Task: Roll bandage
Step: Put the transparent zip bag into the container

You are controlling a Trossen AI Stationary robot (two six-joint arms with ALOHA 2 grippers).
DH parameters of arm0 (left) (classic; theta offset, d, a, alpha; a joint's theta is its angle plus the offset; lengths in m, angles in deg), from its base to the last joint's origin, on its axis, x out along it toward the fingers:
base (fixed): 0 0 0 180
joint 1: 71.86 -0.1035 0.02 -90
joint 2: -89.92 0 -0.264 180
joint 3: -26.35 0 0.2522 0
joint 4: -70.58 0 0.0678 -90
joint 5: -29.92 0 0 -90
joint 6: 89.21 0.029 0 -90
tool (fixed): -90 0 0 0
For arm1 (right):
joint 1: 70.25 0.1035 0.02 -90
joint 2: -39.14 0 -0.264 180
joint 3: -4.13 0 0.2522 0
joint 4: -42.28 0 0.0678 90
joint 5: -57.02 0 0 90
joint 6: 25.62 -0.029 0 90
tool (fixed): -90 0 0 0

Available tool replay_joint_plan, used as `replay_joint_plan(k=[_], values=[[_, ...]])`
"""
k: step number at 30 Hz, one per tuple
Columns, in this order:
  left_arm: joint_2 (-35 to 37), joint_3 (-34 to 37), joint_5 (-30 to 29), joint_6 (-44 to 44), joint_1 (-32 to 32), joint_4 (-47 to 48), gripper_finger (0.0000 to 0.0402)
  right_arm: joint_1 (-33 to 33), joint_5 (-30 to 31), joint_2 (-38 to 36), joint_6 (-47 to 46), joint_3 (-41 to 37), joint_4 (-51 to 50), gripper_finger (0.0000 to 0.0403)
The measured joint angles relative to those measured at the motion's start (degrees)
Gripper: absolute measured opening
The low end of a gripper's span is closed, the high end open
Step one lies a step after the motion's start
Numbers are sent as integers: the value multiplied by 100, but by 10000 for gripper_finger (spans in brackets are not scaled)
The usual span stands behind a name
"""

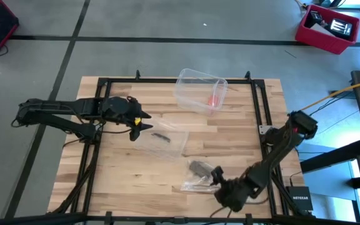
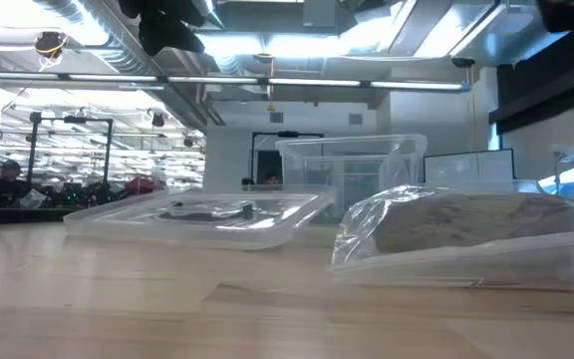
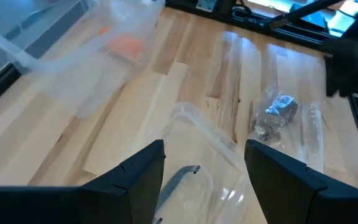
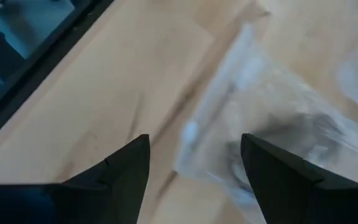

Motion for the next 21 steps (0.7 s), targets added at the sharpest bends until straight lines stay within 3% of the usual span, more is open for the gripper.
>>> replay_joint_plan(k=[4,11,14,21], values=[[-41,0,-17,-131,-2,20,214,243,313,633,7,-1,433,253],[-44,0,-12,-180,-2,32,214,250,1725,1386,-216,2,896,237],[-44,0,-12,-129,-2,35,214,208,1888,1486,-731,2,909,191],[-42,0,-10,206,-2,39,214,211,1777,1551,-1176,50,1395,26]])
